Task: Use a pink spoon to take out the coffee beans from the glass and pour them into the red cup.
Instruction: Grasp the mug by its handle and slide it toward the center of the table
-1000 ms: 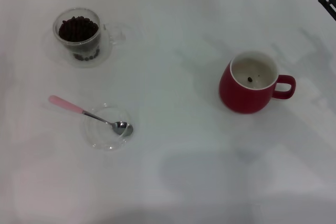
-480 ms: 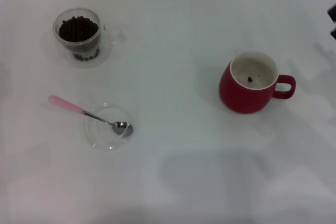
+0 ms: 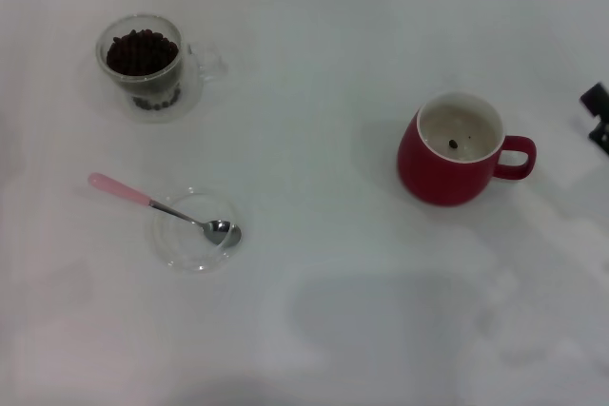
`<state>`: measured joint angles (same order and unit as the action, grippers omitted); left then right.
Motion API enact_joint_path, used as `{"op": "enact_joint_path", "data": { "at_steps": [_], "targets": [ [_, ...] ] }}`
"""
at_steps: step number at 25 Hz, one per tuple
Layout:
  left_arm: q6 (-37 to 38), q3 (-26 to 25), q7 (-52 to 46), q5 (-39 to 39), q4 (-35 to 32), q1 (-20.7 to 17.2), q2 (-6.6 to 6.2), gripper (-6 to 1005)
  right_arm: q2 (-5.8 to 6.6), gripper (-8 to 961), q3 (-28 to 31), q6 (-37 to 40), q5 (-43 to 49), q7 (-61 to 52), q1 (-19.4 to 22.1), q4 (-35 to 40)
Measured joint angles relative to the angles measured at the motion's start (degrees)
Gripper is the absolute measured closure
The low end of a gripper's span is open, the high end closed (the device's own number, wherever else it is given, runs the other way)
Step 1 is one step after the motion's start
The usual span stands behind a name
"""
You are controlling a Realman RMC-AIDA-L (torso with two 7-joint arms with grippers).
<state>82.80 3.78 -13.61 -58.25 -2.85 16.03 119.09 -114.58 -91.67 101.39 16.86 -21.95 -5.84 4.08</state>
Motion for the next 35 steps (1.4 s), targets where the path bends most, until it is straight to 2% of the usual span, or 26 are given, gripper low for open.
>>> {"op": "enact_joint_path", "data": {
  "at_steps": [10, 13, 21, 35],
  "targets": [
    [-0.04, 0.0, -0.02, -0.01, 0.12, 0.24, -0.01, 327, -0.3, 86, -0.6, -1.0, 2.5, 0.42, 0.12, -6.4],
    [-0.25, 0.41, 0.06, -0.01, 0.13, 0.45, -0.1, 327, -0.62, 86, -0.78, -3.47, 2.91, 0.96, -0.07, -6.9],
    [0.0, 1.33, 0.06, 0.02, 0.05, 0.44, -0.1, 327, -1.34, 87, -1.47, -12.45, 3.3, 1.38, -1.65, -5.87],
    [0.0, 1.31, 0.08, 0.17, -0.29, 0.32, -0.09, 328, -1.6, 88, -2.97, -23.9, 5.52, 0.92, -2.04, 0.85]
  ]
}}
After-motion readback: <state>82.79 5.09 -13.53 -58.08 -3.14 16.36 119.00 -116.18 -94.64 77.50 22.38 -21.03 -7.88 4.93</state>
